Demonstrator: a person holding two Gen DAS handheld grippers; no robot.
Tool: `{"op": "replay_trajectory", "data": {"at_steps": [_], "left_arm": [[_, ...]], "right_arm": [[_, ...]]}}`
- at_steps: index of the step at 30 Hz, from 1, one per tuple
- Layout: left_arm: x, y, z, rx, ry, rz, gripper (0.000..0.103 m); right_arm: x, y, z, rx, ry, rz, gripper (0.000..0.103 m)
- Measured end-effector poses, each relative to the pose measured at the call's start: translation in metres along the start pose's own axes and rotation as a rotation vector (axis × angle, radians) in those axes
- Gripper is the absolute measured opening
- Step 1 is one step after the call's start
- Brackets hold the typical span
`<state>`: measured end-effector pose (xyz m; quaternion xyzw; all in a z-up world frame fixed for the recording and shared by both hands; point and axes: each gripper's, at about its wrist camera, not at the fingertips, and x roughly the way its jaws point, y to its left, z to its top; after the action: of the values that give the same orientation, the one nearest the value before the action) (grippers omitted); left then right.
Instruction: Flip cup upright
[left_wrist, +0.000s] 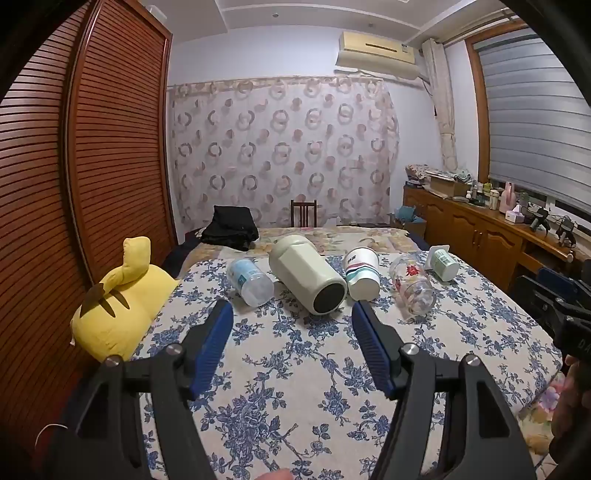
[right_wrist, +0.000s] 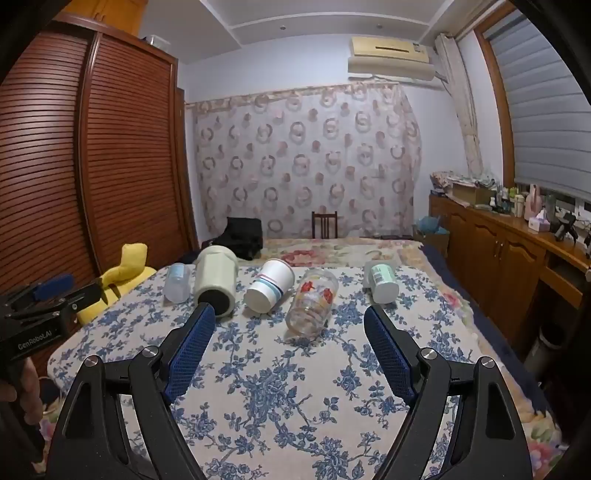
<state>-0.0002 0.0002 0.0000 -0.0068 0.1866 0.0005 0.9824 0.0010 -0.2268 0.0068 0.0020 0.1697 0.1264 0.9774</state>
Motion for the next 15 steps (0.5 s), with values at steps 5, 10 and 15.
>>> {"op": "replay_trajectory", "data": {"at_steps": [5,10,15], "left_arm": [[-0.0019,0.0020,0.0002,-0.001,-0.004,0.003,0.066],[-0.0004,0.0013,-0.0039,0.004,0.000,0.004,0.066],[-0.0002,0.0001,-0.0021,0.007,0.003,0.006,0.067]], "right_arm": [[0.0005,0.0005,-0.0005,0.004,0.007,0.002,0.085],[0.0006,0.0008,-0.0007,0.002,0.007,0.000,0.085],[0.0007,0.0012,-0.0008,-0.002,0.010,0.000,0.085]]}}
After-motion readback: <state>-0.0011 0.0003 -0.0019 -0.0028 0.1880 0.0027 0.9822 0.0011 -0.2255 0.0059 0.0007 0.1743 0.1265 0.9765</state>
